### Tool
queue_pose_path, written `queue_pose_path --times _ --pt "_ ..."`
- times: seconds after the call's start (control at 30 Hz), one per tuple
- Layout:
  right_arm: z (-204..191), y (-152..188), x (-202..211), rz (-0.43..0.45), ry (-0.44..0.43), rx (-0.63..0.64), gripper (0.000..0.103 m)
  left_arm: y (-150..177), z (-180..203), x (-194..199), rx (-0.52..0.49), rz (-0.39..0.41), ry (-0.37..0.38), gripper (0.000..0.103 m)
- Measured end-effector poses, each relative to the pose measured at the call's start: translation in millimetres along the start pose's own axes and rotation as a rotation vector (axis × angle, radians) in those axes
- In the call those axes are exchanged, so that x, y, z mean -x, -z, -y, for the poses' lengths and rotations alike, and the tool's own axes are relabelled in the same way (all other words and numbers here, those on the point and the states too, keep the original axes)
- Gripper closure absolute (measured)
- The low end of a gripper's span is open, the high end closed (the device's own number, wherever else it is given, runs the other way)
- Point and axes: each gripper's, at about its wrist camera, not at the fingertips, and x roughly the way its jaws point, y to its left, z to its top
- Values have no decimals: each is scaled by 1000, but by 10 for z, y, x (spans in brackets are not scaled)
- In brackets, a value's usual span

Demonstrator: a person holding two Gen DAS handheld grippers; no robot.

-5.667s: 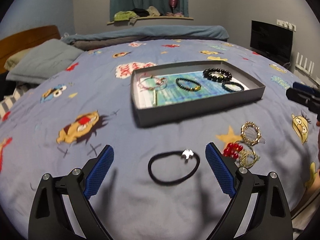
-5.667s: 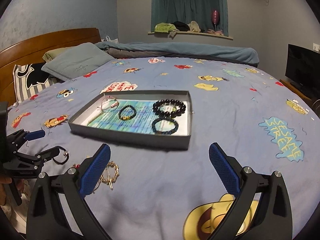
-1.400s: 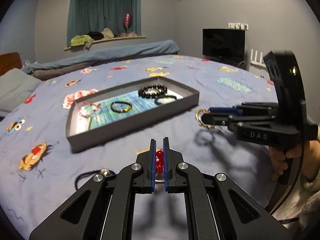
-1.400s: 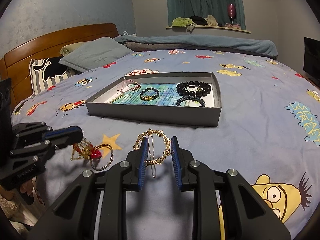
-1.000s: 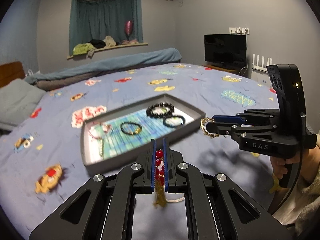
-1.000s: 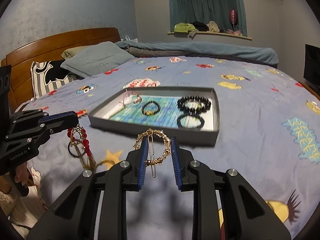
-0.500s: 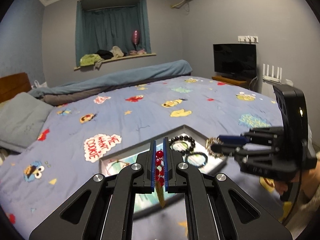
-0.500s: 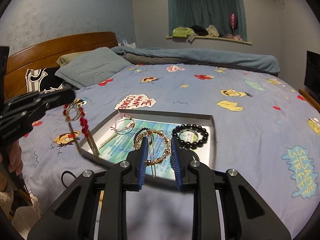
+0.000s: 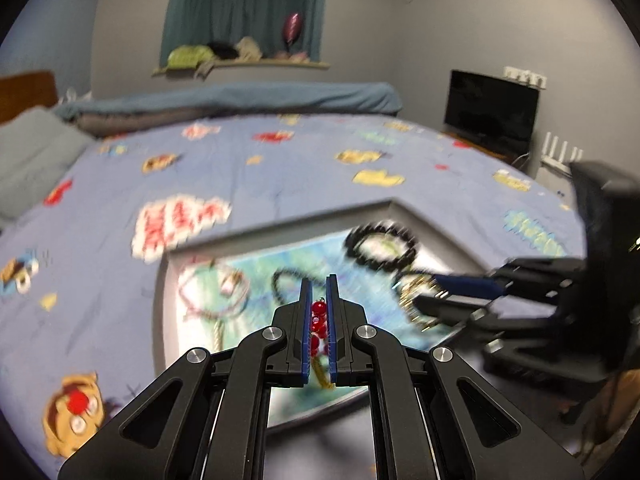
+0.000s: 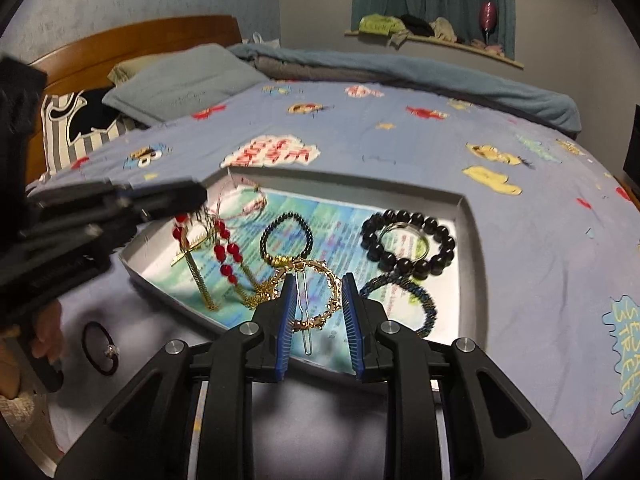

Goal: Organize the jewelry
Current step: 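Carry red tassel piece into tray with left tool while right tool lays gold hairpin there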

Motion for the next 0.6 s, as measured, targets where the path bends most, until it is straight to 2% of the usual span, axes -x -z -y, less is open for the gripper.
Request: queue_pose_path --times 0.23,0.6 --pt "-138 -21 -215 -75 20 35 80 227 -348 -90 90 -55 -28 96" --pt "-169 -60 -368 -116 34 26 80 301 -404 -173 71 -94 -67 95"
